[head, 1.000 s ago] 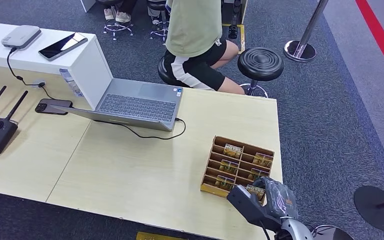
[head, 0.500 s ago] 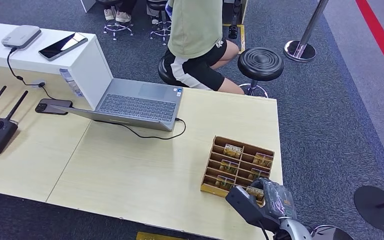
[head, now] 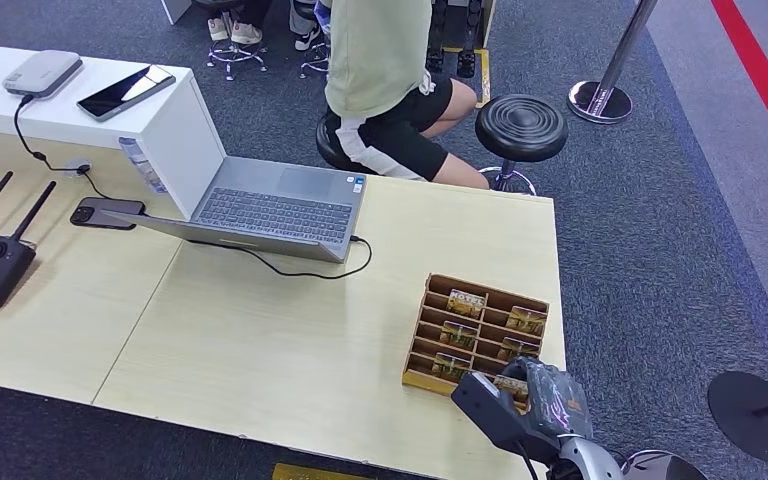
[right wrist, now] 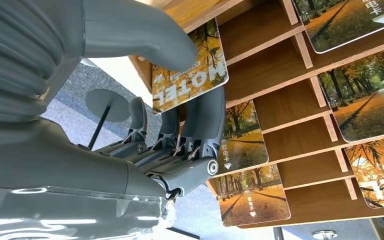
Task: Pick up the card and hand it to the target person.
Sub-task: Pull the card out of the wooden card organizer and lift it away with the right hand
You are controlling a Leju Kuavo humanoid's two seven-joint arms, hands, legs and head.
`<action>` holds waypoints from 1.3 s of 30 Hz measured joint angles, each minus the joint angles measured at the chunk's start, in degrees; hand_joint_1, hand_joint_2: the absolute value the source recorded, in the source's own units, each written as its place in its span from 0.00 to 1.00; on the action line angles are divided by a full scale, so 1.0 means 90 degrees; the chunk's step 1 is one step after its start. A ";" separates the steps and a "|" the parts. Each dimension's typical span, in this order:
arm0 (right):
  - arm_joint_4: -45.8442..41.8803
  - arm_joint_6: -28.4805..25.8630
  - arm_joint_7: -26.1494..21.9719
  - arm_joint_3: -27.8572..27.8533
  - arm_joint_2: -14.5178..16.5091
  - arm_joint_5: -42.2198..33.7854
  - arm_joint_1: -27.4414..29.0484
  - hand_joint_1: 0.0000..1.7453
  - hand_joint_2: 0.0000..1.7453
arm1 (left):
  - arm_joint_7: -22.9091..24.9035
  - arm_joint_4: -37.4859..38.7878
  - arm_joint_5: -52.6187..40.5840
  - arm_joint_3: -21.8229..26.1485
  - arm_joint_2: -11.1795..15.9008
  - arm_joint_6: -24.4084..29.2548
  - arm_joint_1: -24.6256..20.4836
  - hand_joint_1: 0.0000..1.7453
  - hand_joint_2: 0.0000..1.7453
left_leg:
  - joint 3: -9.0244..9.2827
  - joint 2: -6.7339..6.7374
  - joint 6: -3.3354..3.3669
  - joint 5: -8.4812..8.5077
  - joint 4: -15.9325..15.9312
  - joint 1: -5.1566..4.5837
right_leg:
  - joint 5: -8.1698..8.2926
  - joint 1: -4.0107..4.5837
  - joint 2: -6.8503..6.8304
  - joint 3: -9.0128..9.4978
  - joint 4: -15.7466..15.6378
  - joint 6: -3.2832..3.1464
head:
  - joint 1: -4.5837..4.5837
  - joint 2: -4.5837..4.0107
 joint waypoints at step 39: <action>-0.0016 -0.0578 -0.0573 0.0138 0.0012 -0.0119 -0.0087 1.00 1.00 | -0.0053 0.0000 0.0030 -0.0002 -0.0017 0.0188 -0.0003 0.00 1.00 | -0.0001 0.0000 0.0000 0.0000 0.0000 0.0000 | 0.0000 0.0000 0.0000 0.0000 0.0000 0.0000 | 0.0000 0.0000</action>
